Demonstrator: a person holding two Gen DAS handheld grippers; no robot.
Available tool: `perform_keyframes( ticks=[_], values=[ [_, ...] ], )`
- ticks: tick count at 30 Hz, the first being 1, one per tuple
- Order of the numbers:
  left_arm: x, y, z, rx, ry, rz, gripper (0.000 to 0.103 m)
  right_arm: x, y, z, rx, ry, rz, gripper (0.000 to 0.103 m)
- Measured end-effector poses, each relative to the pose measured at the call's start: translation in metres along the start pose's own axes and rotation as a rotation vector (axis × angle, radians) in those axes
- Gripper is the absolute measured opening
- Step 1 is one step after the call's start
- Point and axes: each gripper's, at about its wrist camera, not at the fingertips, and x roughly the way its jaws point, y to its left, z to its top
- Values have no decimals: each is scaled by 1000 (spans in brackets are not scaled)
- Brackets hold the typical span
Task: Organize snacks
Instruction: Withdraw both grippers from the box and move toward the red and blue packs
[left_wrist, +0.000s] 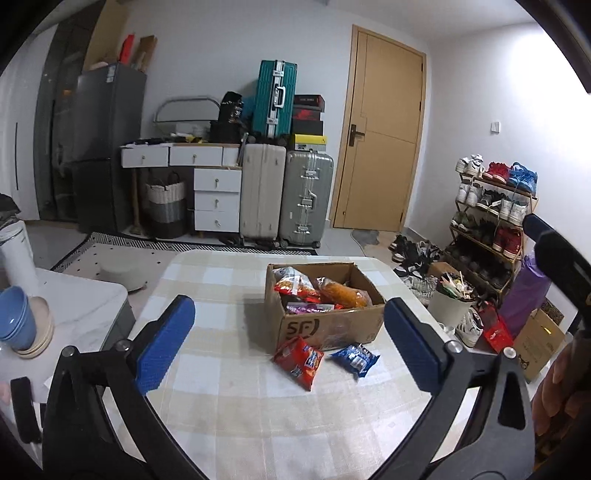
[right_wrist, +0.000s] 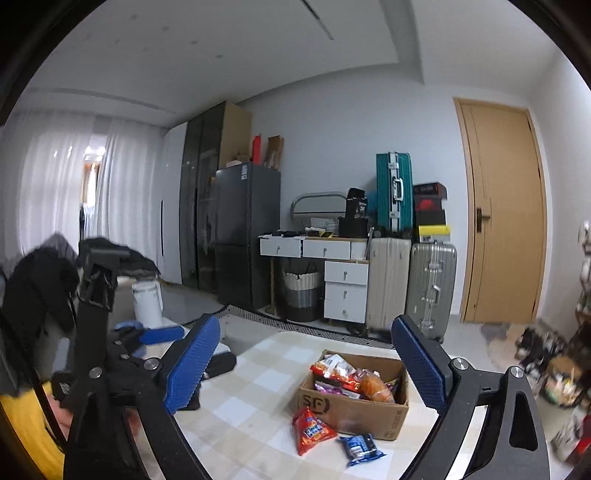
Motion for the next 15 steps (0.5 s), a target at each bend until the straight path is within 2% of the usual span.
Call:
perform_keyframes(
  ticks=[3, 8, 15],
  values=[
    [-10, 2, -16, 20, 10, 9, 102, -4, 8, -12, -3, 22, 12, 98],
    [-17, 13, -33, -8, 19, 18, 102, -2, -8, -37, 110, 22, 9, 102],
    [5, 11, -44, 2, 62, 25, 102, -4, -30, -60, 194, 36, 8, 102]
  ],
)
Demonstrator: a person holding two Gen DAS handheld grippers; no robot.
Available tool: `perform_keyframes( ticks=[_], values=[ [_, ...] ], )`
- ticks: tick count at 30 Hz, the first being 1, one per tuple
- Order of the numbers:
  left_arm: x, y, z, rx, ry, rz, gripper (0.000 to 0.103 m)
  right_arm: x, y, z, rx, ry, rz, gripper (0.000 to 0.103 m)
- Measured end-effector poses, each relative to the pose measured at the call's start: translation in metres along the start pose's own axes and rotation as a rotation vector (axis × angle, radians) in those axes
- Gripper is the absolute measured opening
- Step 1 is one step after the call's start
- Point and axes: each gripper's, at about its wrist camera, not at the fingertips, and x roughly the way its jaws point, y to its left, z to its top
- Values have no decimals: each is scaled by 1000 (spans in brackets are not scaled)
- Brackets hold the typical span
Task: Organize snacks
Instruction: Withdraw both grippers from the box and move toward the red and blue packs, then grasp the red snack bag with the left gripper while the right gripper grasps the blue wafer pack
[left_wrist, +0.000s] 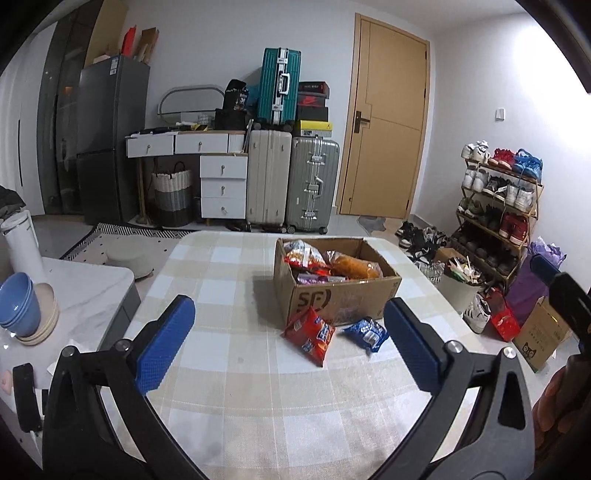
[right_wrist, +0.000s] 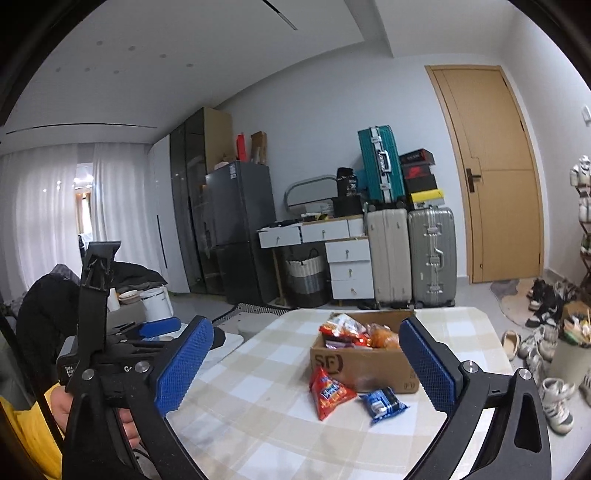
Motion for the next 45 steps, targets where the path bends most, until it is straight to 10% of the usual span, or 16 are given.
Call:
perform_keyframes(
  ticks=[14, 38, 42, 45],
  values=[
    [91, -13, -27, 6, 149, 11, 102, 30, -33, -34, 60, 85, -34, 102],
    [357, -19, -92, -145, 525, -39, 101, 164, -126, -133, 213, 394, -63, 102],
    [380, -22, -93, -168, 515, -60, 93, 173, -132, -139, 228, 396, -44, 102],
    [390, -25, -93, -187, 499, -124, 68, 177, -136, -142, 255, 412, -35, 102]
  ],
)
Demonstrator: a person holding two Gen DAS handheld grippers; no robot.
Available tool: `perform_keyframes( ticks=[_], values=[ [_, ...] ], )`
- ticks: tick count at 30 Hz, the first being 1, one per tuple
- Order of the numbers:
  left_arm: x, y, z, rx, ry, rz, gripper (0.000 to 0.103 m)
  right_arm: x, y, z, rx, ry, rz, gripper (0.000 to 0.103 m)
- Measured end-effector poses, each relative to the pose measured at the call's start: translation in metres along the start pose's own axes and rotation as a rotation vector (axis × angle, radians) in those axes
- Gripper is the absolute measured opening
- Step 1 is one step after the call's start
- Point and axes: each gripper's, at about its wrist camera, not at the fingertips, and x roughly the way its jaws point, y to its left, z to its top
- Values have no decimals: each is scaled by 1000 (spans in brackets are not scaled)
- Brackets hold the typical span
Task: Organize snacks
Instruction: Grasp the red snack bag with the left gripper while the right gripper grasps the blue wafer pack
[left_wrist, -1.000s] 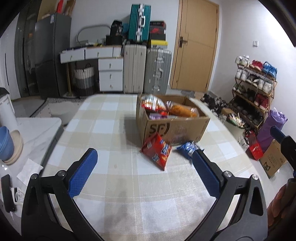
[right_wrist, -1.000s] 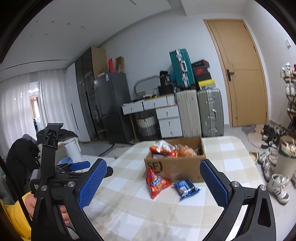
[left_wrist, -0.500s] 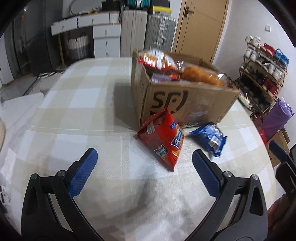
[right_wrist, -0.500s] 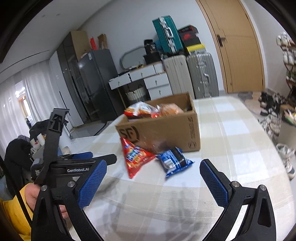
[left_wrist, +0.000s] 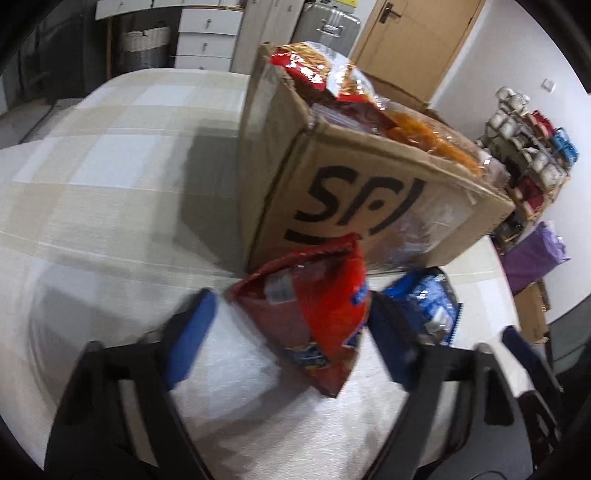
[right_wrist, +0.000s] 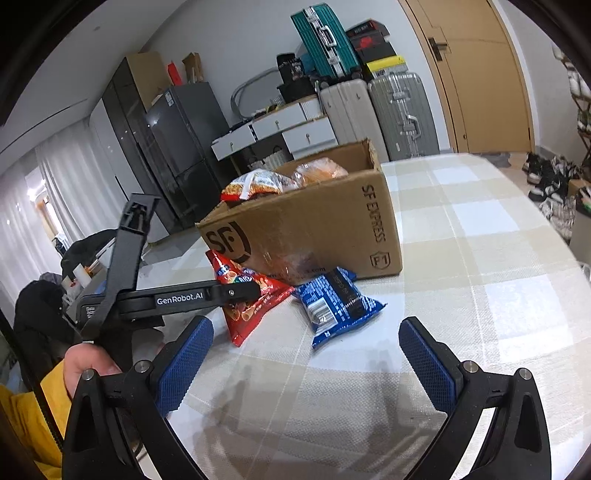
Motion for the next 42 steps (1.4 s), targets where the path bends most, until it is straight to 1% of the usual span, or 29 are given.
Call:
perform_keyframes(
  ticks=[1, 4, 8, 13, 14, 17, 20, 23, 25, 28, 30, 31, 33, 34, 36, 37, 39, 40, 42],
  values=[
    [3, 0, 1, -8, -1, -16, 64, 0, 0, 0, 8, 1, 5, 102],
    [9, -3, 4, -5, -14, -32, 57, 1, -5, 0, 33, 7, 14, 102],
    [14, -3, 6, -6, -19, -42, 53, 3, -9, -1, 53, 18, 16, 102],
    [17, -5, 9, -5, -17, -61, 51, 2, -13, -1, 72, 16, 19, 102],
    [11, -1, 6, -4, -18, -67, 38, 1, -13, -1, 75, 13, 16, 102],
    [-5, -2, -1, 14, -32, -80, 38, 0, -12, -1, 74, 15, 6, 102],
    [-9, -2, -6, 33, -36, -72, 38, 5, -8, 0, 53, 38, -4, 102],
    [-9, 5, -10, 18, -17, -101, 37, 12, -1, 5, 8, 59, -30, 102],
    [-11, 6, -10, 20, -26, -108, 37, 17, 2, 10, -14, 67, -46, 102],
    [-22, 17, -13, 27, -43, -118, 37, 33, 3, 22, -66, 87, -87, 102],
    [-32, 22, -17, 29, -53, -121, 37, 51, 3, 29, -102, 136, -134, 101],
    [-36, 24, -16, 24, -60, -120, 37, 59, 2, 31, -106, 158, -142, 99],
    [-46, 34, -25, 14, -66, -122, 37, 77, 0, 34, -118, 219, -138, 84],
    [-50, 37, -27, 6, -69, -122, 37, 84, -1, 35, -125, 245, -142, 71],
    [-55, 44, -32, -1, -71, -116, 37, 95, 0, 33, -144, 296, -158, 69],
    [-56, 47, -32, -4, -68, -113, 37, 95, 2, 32, -168, 285, -173, 67],
    [-63, 49, -39, -8, -70, -107, 37, 99, 8, 30, -211, 299, -198, 60],
    [-65, 51, -40, -8, -71, -104, 37, 100, 11, 28, -231, 300, -212, 55],
    [-70, 53, -42, -14, -74, -104, 37, 102, 17, 24, -275, 304, -230, 47]
  ],
)
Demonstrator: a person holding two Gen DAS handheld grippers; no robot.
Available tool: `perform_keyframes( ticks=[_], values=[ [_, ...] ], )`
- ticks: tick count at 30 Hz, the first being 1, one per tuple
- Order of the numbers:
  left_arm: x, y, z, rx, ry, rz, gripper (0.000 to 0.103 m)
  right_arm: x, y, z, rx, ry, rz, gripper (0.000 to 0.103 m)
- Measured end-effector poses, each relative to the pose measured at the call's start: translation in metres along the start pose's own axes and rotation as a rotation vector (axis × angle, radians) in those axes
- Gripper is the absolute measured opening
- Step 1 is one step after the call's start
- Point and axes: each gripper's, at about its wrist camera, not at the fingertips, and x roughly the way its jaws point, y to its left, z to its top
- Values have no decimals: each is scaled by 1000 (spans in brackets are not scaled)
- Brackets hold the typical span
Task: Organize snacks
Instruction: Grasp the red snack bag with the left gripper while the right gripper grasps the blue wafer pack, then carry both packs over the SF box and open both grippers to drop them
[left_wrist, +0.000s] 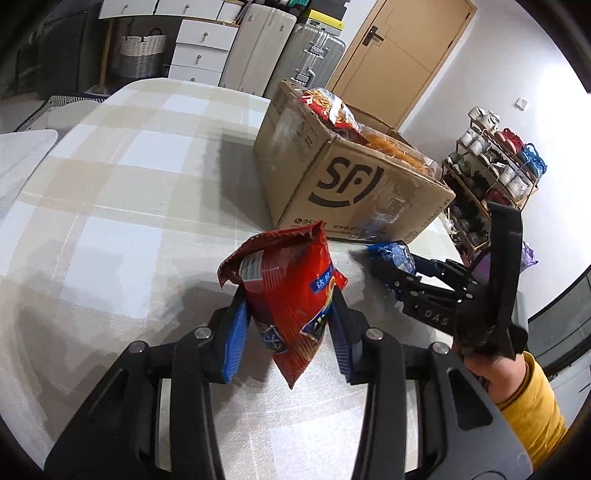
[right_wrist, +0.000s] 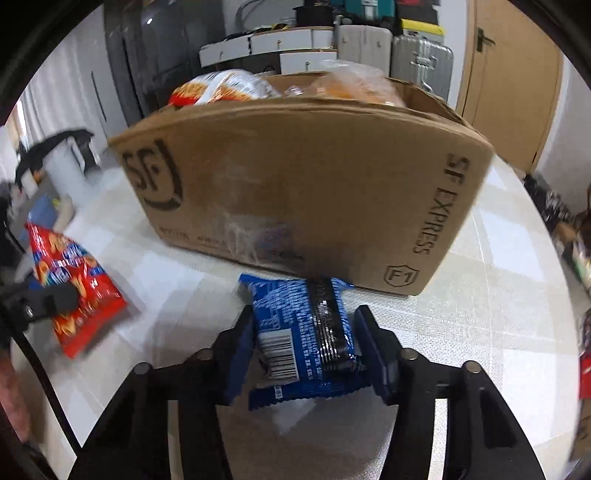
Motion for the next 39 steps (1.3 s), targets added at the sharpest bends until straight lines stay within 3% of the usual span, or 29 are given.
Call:
perform_keyframes(
  ticks=[5, 12, 17, 27, 32, 39],
  values=[
    [-14, -4, -2, 9, -21, 3, 37, -10, 3, -7, -3, -33, 1, 45],
    [-51, -19, -9, 51, -73, -2, 37, -63, -22, -27, 168, -135, 163, 45],
    [-89, -39, -14, 91, -127, -4, 37, -116, -15, -31, 206, -232, 237, 45],
    [-184, -98, -17, 230, -295, 77, 37, -239, 20, -18, 163, -482, 330, 45],
    [-231, -123, -26, 278, -367, 62, 38, -282, 31, -19, 133, -552, 351, 45],
    [-271, -139, -46, 292, -387, 35, 38, -314, 42, -41, 128, -597, 372, 45]
  ],
)
